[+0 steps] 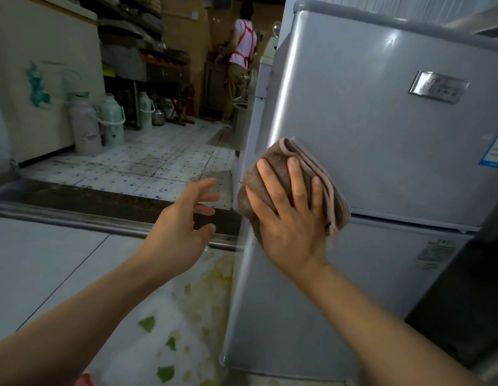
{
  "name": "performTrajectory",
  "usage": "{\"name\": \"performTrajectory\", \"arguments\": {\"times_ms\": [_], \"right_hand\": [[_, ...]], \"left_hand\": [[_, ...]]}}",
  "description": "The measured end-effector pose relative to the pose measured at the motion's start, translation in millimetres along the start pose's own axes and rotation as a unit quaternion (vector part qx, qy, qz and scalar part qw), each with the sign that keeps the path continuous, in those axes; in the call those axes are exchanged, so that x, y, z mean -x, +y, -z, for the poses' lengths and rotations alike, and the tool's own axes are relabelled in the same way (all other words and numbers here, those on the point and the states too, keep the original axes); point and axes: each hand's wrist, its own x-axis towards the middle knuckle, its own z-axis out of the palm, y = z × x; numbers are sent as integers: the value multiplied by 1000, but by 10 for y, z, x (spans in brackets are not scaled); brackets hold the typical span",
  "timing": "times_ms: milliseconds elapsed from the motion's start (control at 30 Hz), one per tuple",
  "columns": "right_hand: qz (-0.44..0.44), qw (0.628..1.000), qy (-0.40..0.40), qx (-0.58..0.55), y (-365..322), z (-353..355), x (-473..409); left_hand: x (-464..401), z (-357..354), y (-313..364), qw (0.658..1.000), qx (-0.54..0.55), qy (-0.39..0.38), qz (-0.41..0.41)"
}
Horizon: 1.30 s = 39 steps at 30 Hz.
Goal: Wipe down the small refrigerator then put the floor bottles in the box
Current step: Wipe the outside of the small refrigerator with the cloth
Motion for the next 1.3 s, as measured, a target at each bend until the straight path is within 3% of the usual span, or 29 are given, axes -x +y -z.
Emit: {"name": "performTrajectory", "arguments": {"times_ms": [133, 333, 467, 600, 767, 967, 1133, 1300], "right_hand": [[37, 999, -12, -14, 206, 71, 89], [-42, 999, -33, 9, 830, 178, 671], [-92, 996, -7, -16, 454, 100, 467], [-26, 999, -7, -16, 120, -20, 232], [-24, 999, 4, -25, 683, 58, 658], [-144, 989, 6, -18, 1428, 120, 1255], [-247, 967, 49, -47, 1593, 107, 1430], [-387, 894, 122, -191, 1681, 142, 1410]], "left_hand": [[-10, -104, 44, 1000, 7, 1, 2], [-21, -160, 72, 1000, -9, -7, -16], [-20, -191, 105, 1000, -17, -9, -12], [5, -266, 153, 999, -21, -12, -22], [17, -448, 353, 999, -33, 15, -36], [-44, -801, 577, 990, -17, 142, -6], [-91, -894, 586, 983, -28, 183, 6], [-96, -895, 542, 982, -14, 188, 0]]}}
